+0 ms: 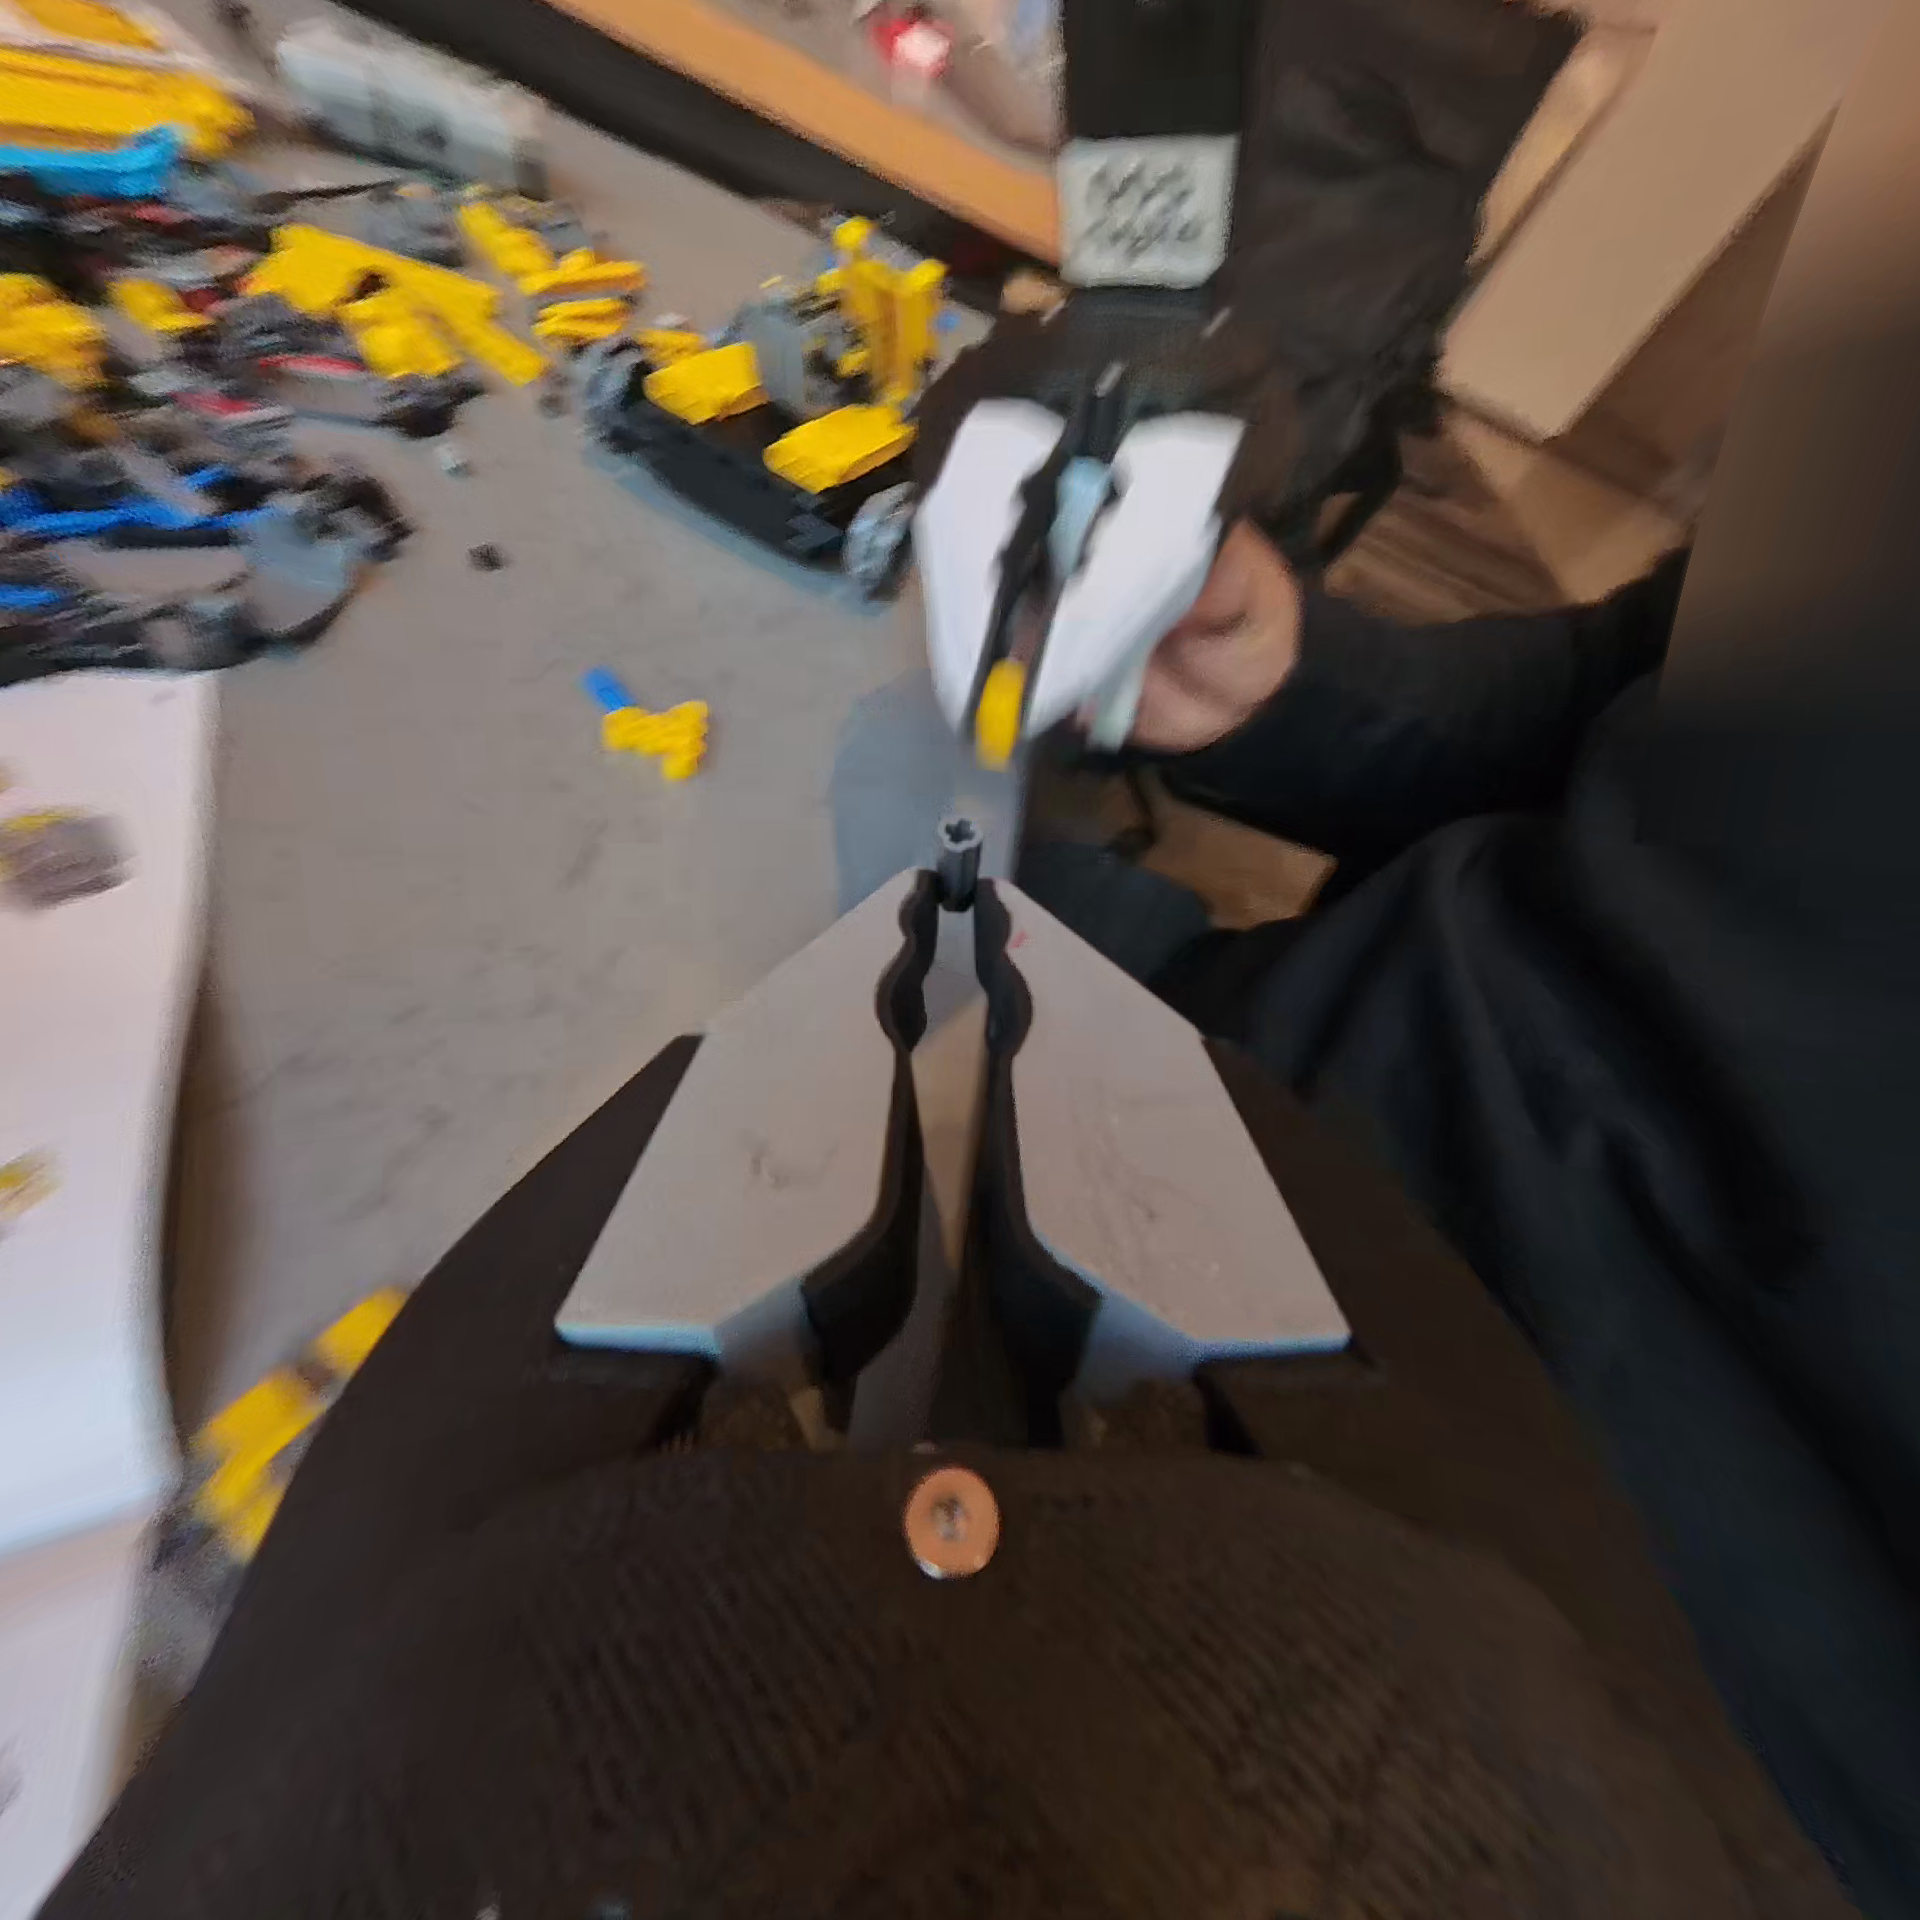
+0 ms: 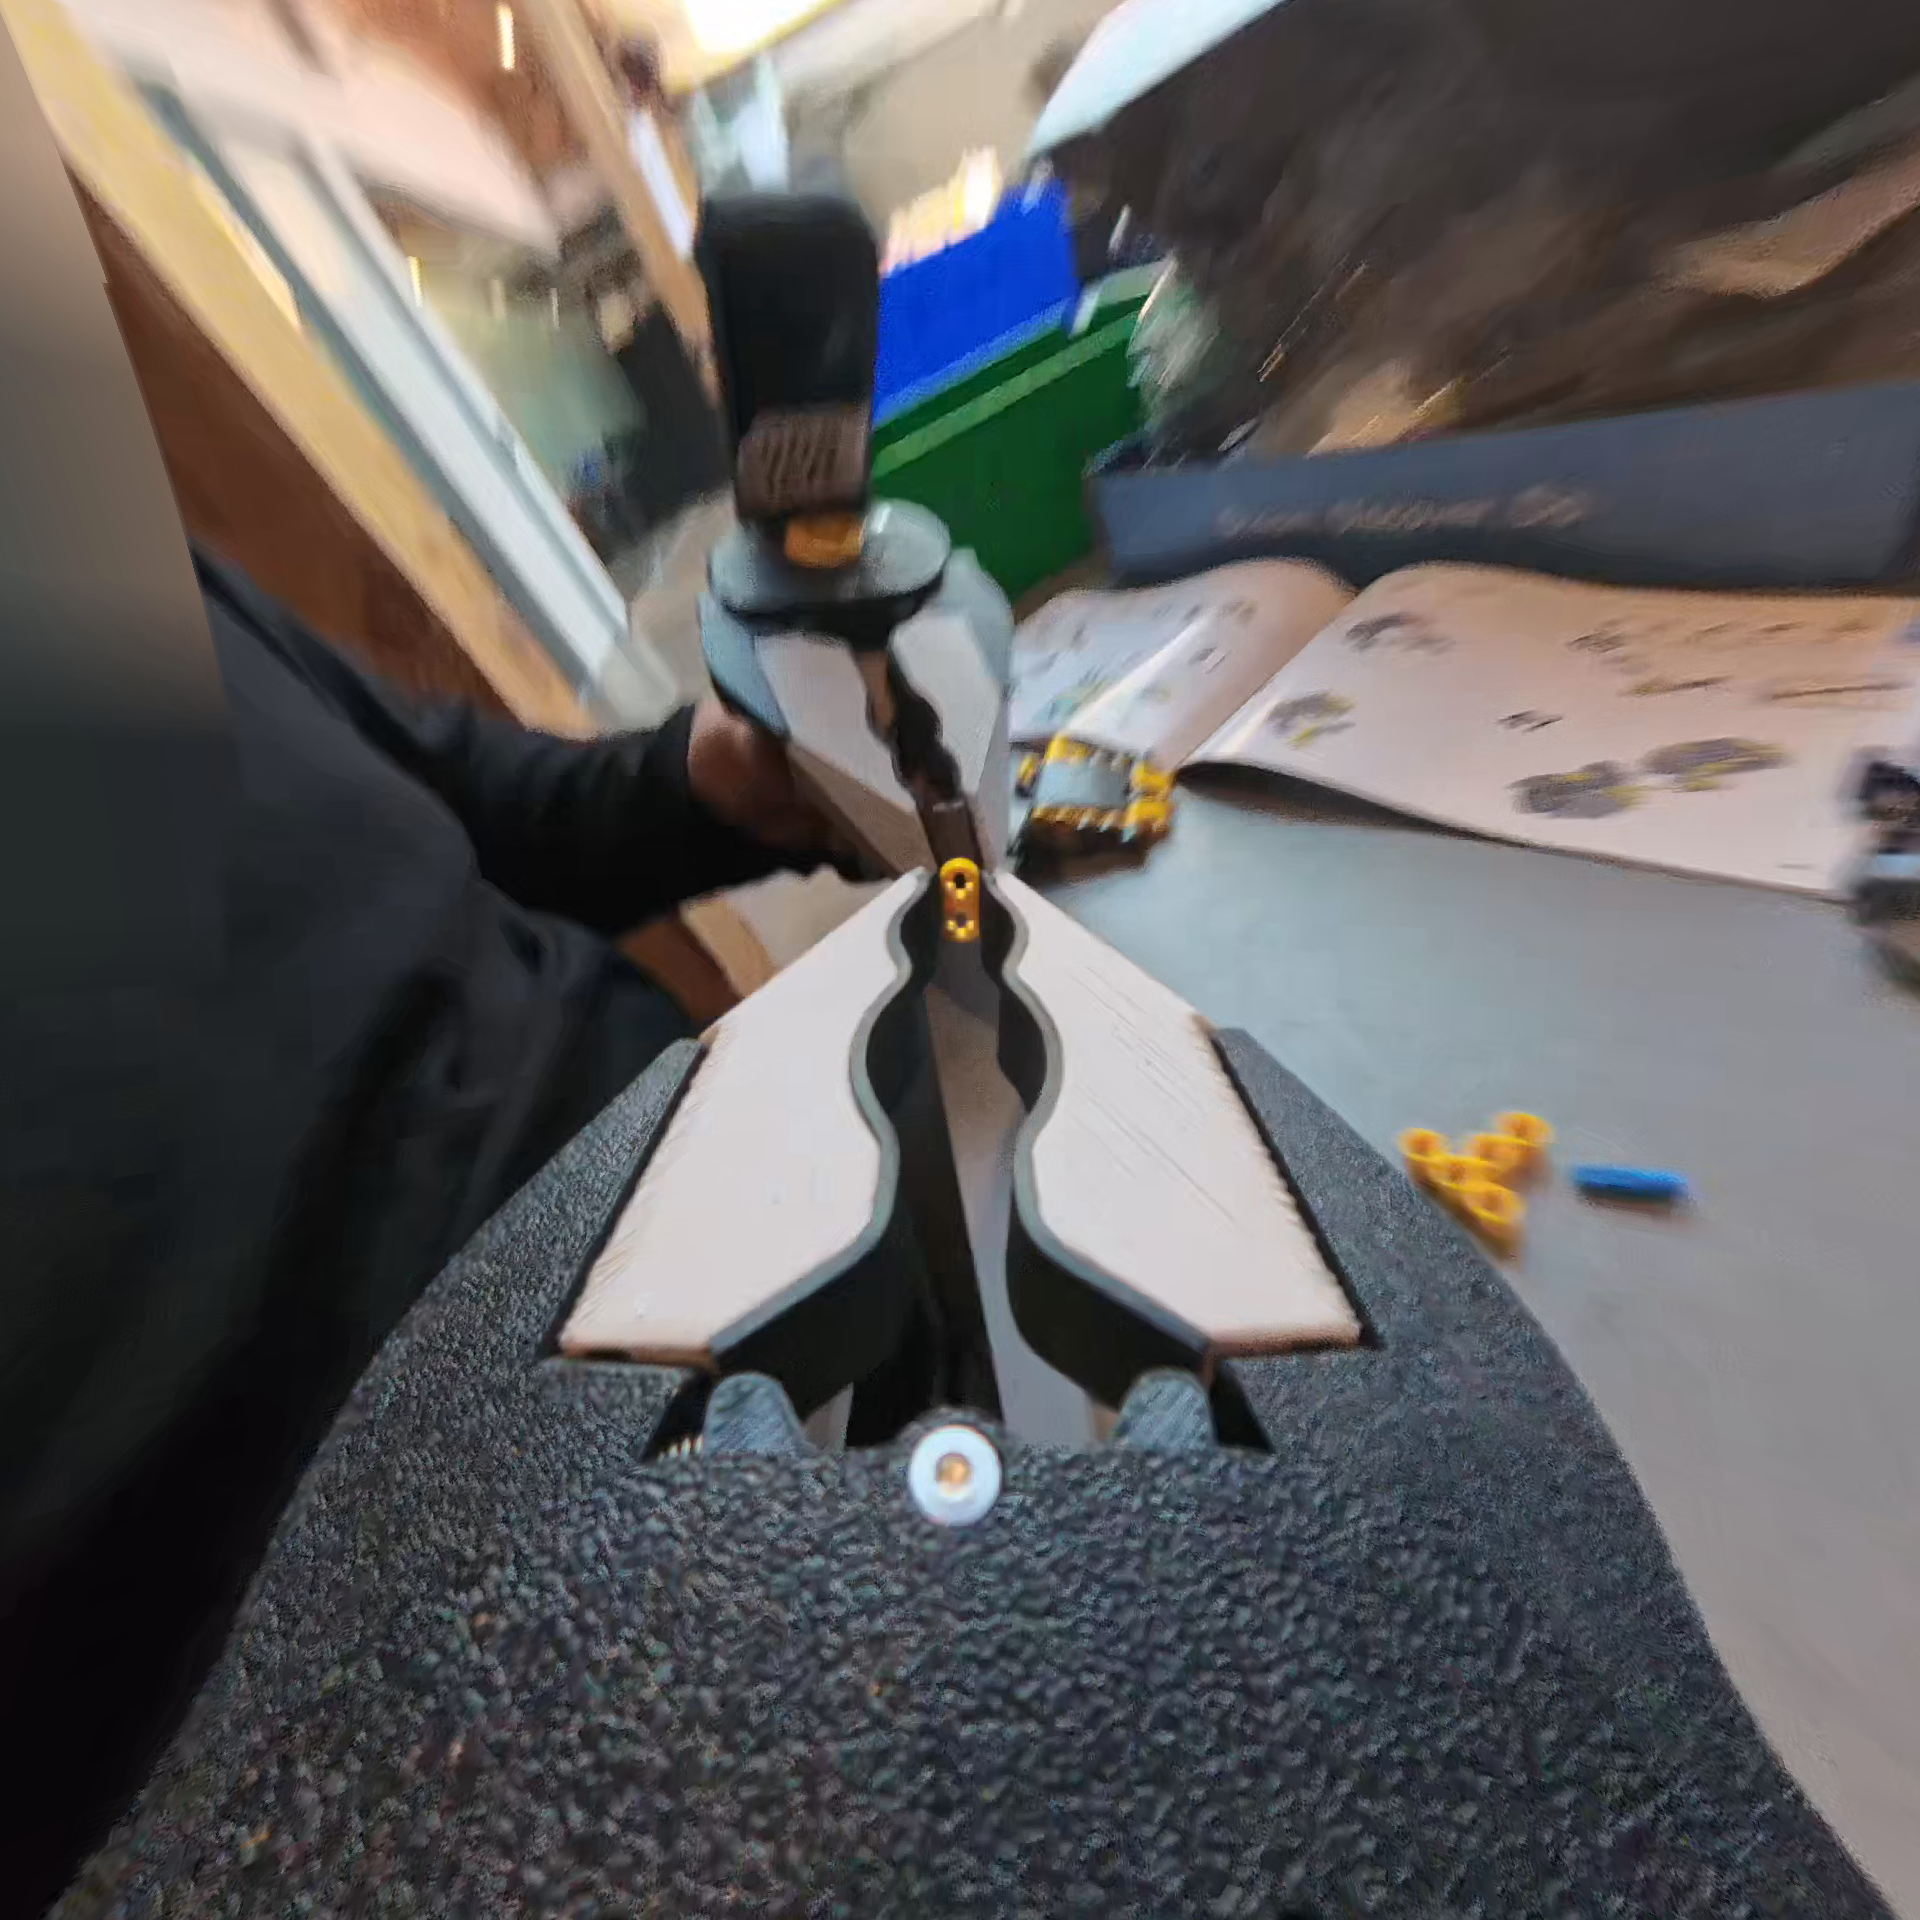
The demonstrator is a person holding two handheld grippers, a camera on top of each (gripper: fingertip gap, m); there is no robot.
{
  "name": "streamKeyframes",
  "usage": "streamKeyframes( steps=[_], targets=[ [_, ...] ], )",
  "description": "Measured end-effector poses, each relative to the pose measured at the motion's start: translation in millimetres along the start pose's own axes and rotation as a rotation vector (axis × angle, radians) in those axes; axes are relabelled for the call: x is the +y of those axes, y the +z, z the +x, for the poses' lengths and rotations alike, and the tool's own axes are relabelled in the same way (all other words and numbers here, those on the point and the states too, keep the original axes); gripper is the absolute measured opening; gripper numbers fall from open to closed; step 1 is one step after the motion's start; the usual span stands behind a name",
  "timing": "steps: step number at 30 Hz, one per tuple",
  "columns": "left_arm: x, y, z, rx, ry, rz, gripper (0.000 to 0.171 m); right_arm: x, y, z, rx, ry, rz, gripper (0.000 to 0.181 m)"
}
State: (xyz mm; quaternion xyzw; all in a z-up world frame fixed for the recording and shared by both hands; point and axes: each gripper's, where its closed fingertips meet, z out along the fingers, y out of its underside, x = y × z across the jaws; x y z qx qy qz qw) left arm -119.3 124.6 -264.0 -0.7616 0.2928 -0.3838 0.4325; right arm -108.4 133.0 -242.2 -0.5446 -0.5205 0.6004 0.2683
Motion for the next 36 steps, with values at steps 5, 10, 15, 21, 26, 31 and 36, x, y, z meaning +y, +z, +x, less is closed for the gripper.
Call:
streamKeyframes(
  steps=[5, 10, 15, 21, 26, 31, 36],
  targets=[
    [-8, -18, -1, 0.029, -0.062, 0.066, 0.004, -13, -29, 21, 0.071, 0.030, 0.029, 0.005],
    [19, 8, 3, 0.118, -0.247, -0.133, 0.005, 14, 8, 21, 0.259, -0.507, -0.273, 0.006],
    [23, 2, -7, 0.114, -0.365, -0.147, 0.004, 37, 6, 33, 0.369, -1.009, -0.431, 0.006],
    [31, 7, -13, 0.102, -0.403, -0.200, 0.005, 57, 8, 34, 0.289, -1.157, -0.595, 0.006],
    [37, 13, -13, 0.086, -0.391, -0.251, 0.005, 66, 8, 40, 0.238, -1.145, -0.655, 0.008],
    [39, 14, -15, 0.098, -0.418, -0.257, 0.004, 65, 5, 42, 0.234, -1.201, -0.704, 0.010],
    [41, 11, -15, 0.098, -0.422, -0.268, 0.005, 64, 1, 44, 0.242, -1.145, -0.700, 0.014]
  ],
)
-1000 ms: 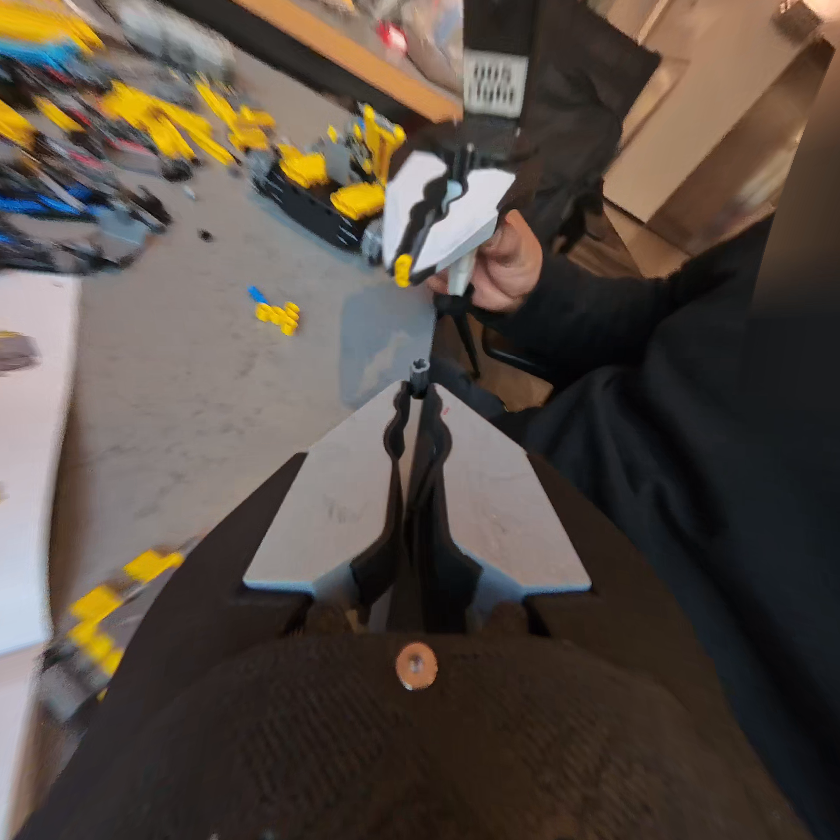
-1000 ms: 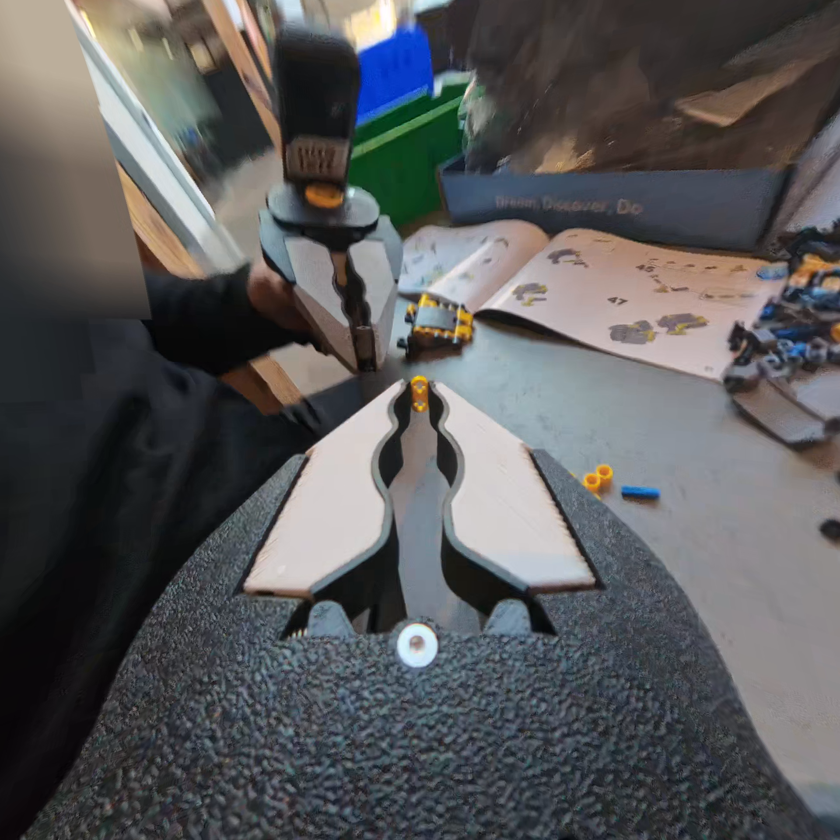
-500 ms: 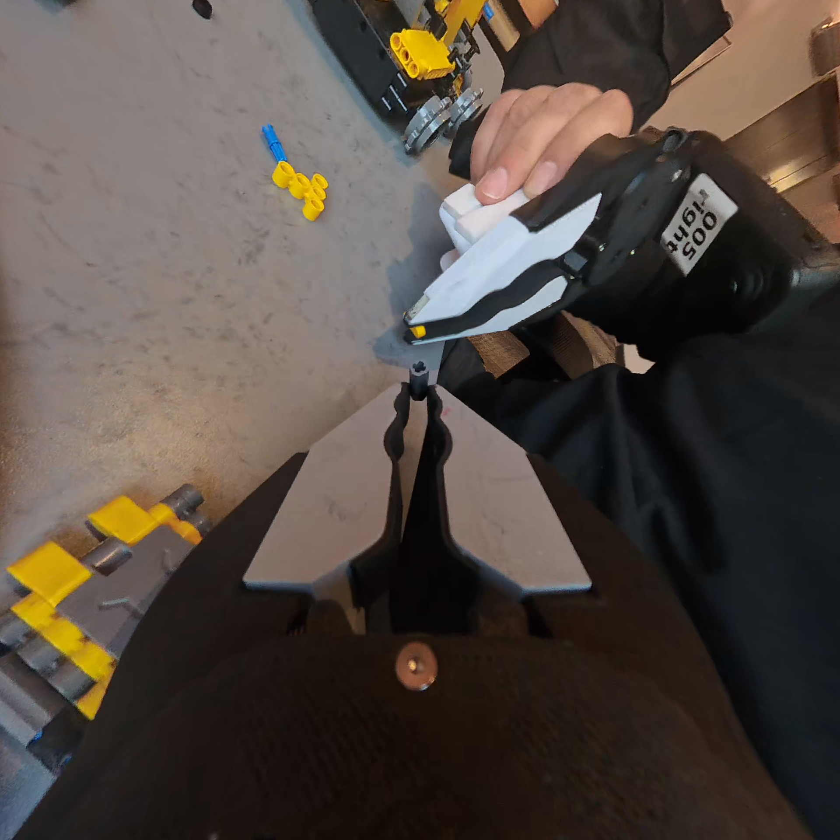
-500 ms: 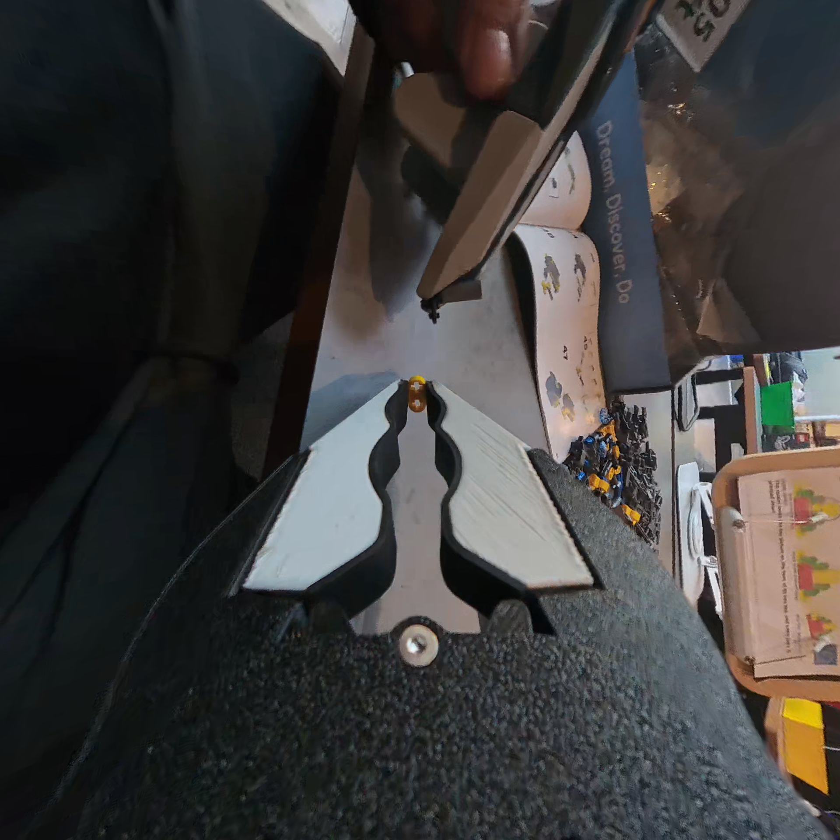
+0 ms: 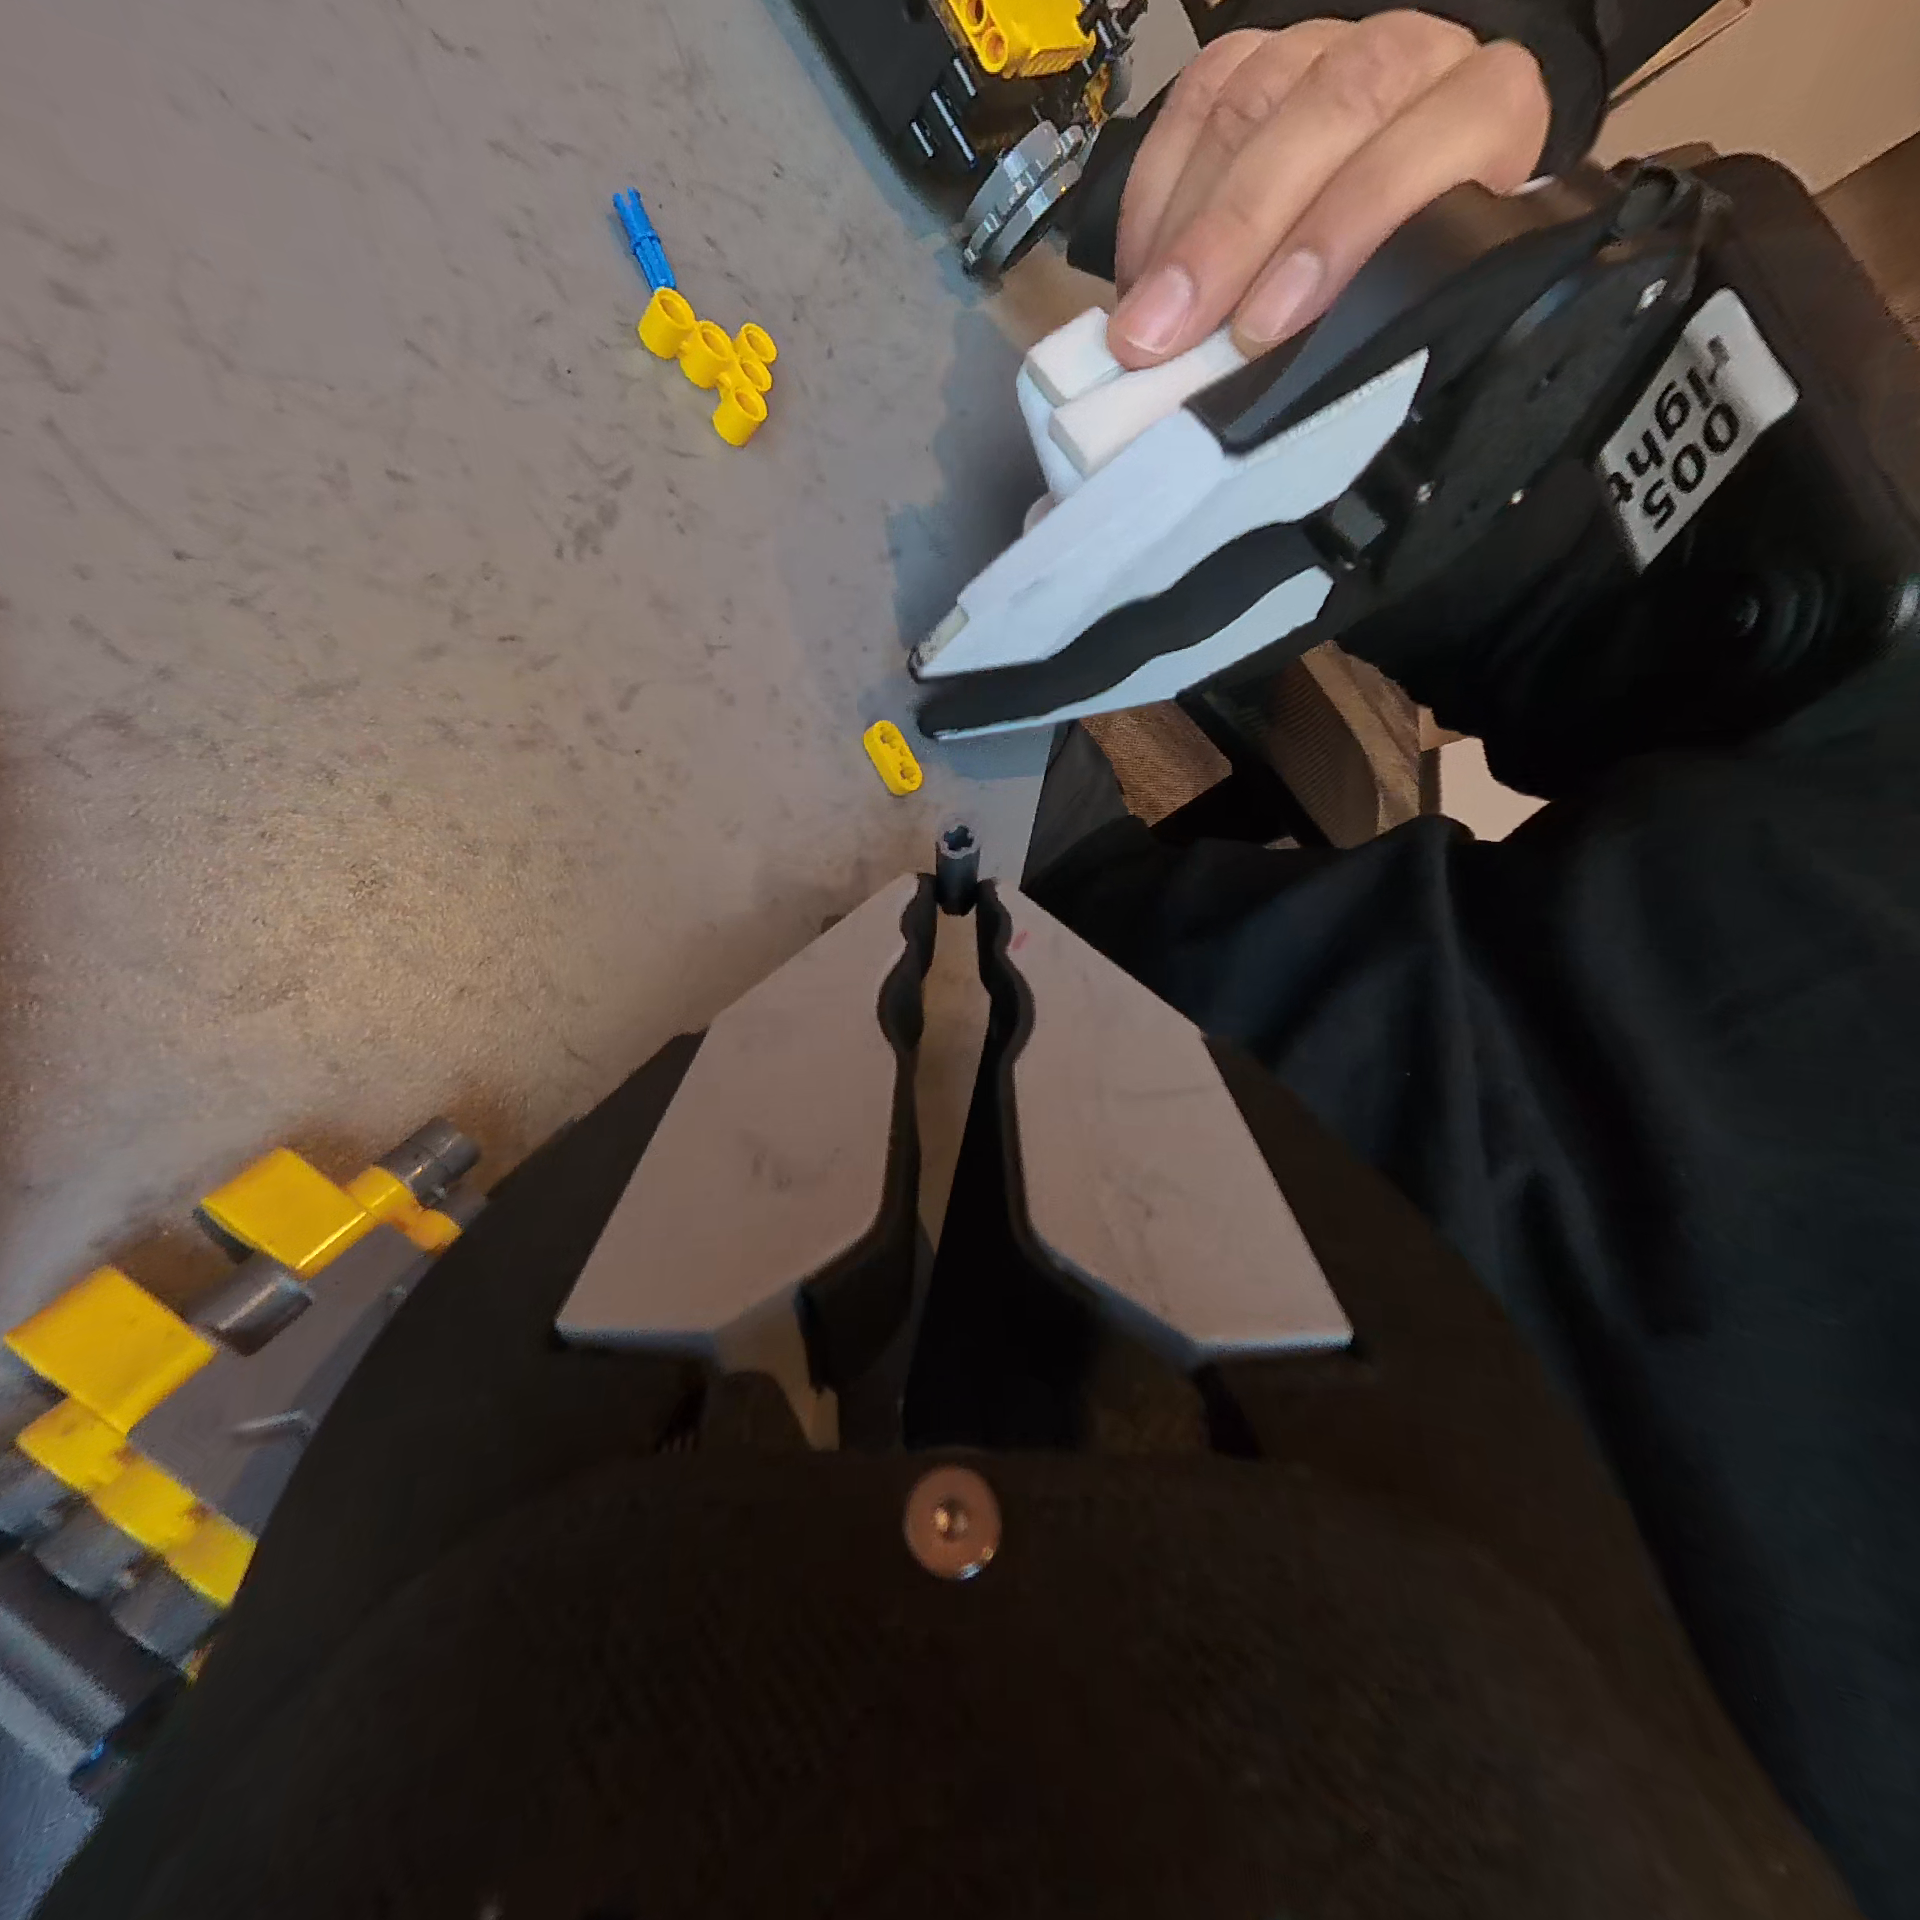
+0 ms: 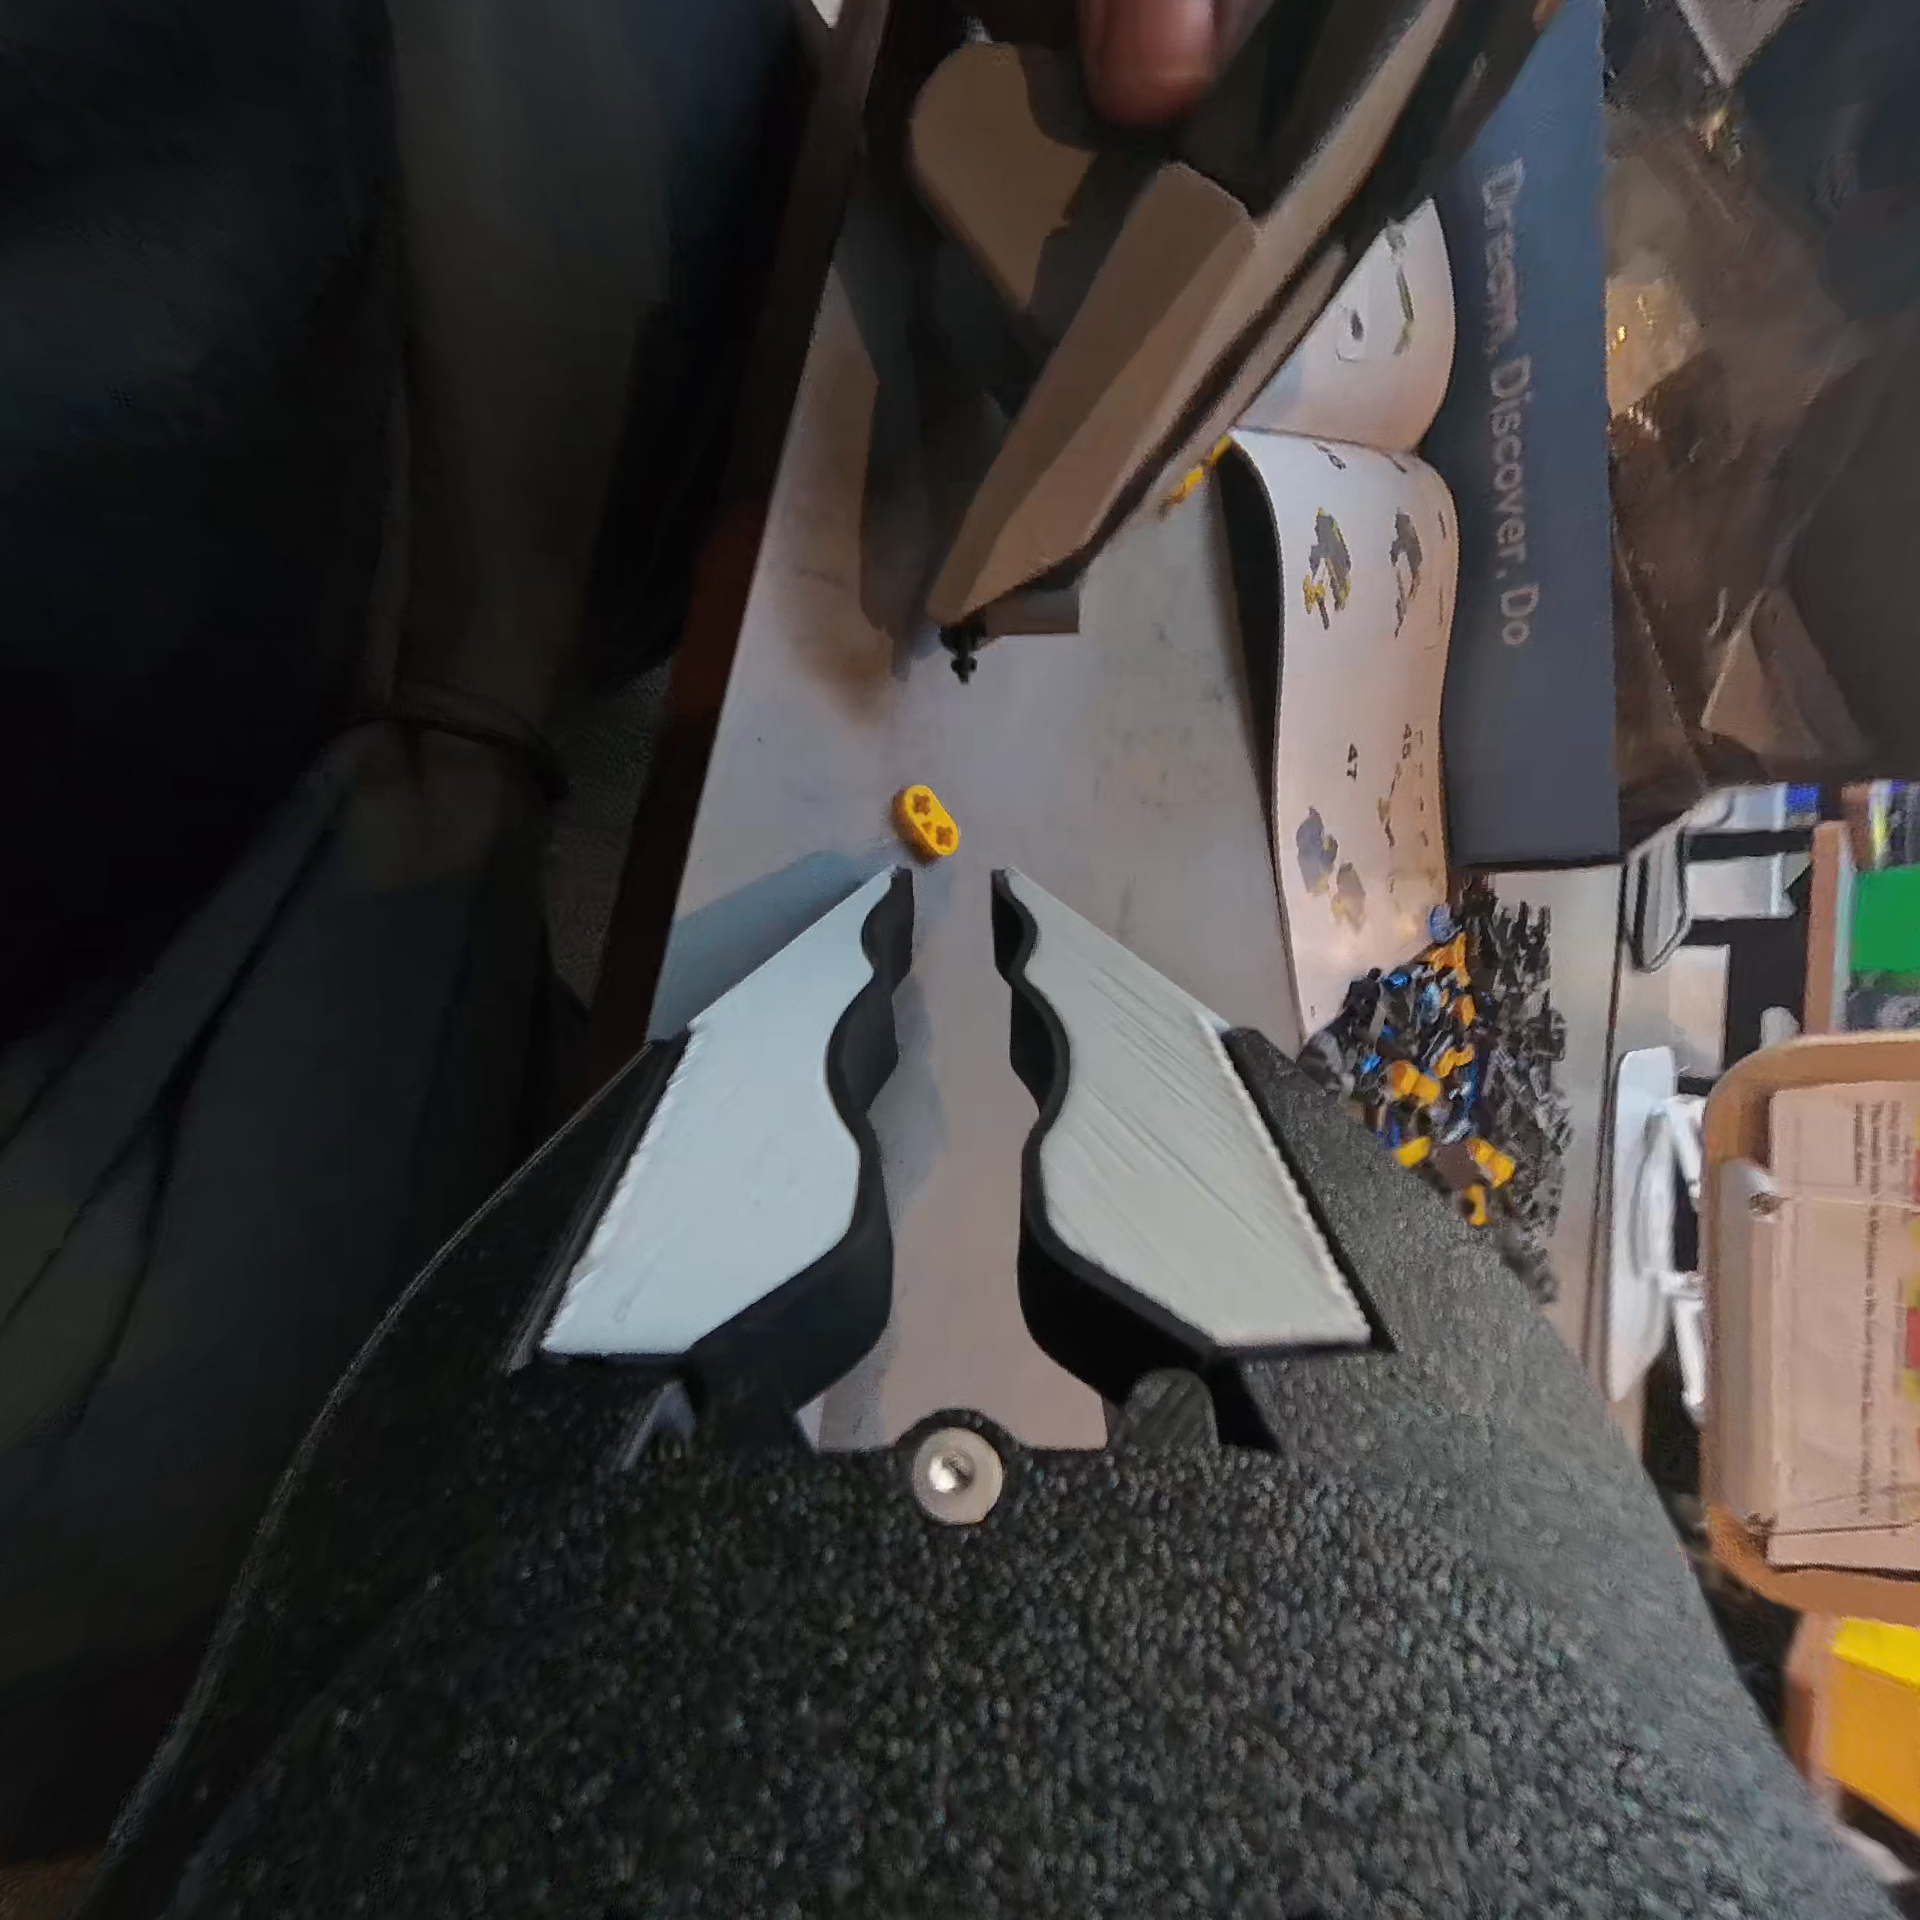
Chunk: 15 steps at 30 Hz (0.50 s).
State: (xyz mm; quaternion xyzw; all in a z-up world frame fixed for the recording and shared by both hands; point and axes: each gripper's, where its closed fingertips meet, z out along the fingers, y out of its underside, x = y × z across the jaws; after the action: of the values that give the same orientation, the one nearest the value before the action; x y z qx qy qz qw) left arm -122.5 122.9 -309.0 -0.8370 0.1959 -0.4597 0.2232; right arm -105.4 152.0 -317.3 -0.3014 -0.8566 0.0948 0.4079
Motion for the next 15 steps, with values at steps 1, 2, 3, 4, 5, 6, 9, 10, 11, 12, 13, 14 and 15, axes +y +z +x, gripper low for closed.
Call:
streamKeyframes(
  steps=[1, 2, 3, 4, 5, 6, 9, 10, 11, 12, 13, 14, 15],
  targets=[
    [0, -1, 0, -0.005, 0.003, -0.001, 0.005, 2, -1, 1, -0.001, 0.048, 0.003, 0.015],
    [0, -2, 0, -0.010, 0.007, -0.003, 0.005, 3, -1, 3, -0.008, 0.114, 0.010, 0.018],
    [1, -3, 0, -0.018, 0.012, -0.007, 0.005, 5, -1, 3, -0.019, 0.196, 0.016, 0.018],
    [2, -3, 0, -0.026, 0.017, -0.014, 0.005, 7, -1, 4, -0.032, 0.286, 0.017, 0.018],
    [3, -2, -1, -0.033, 0.021, -0.021, 0.004, 9, -1, 2, -0.056, 0.378, 0.021, 0.016],
    [3, -2, -1, -0.036, 0.022, -0.024, 0.004, 8, -1, 0, -0.084, 0.465, 0.028, 0.016],
    [4, 1, -3, -0.034, 0.016, -0.025, 0.005, 3, -2, -4, -0.153, 0.676, 0.059, 0.031],
    [3, 1, -4, -0.039, 0.018, -0.023, 0.005, 0, -3, -4, -0.164, 0.726, 0.073, 0.033],
    [3, 1, -4, -0.044, 0.021, -0.023, 0.005, -2, -3, -3, -0.168, 0.765, 0.087, 0.034],
    [3, 1, -5, -0.047, 0.022, -0.025, 0.005, -4, -4, -3, -0.172, 0.789, 0.100, 0.036],
    [3, 1, -4, -0.047, 0.023, -0.027, 0.005, -6, -5, -2, -0.172, 0.793, 0.108, 0.037],
    [2, 1, -3, -0.045, 0.025, -0.031, 0.005, -7, -6, -1, -0.165, 0.782, 0.118, 0.037],
    [2, 2, -3, -0.049, 0.030, -0.039, 0.005, -9, -7, 2, -0.155, 0.766, 0.135, 0.036]
  ],
)
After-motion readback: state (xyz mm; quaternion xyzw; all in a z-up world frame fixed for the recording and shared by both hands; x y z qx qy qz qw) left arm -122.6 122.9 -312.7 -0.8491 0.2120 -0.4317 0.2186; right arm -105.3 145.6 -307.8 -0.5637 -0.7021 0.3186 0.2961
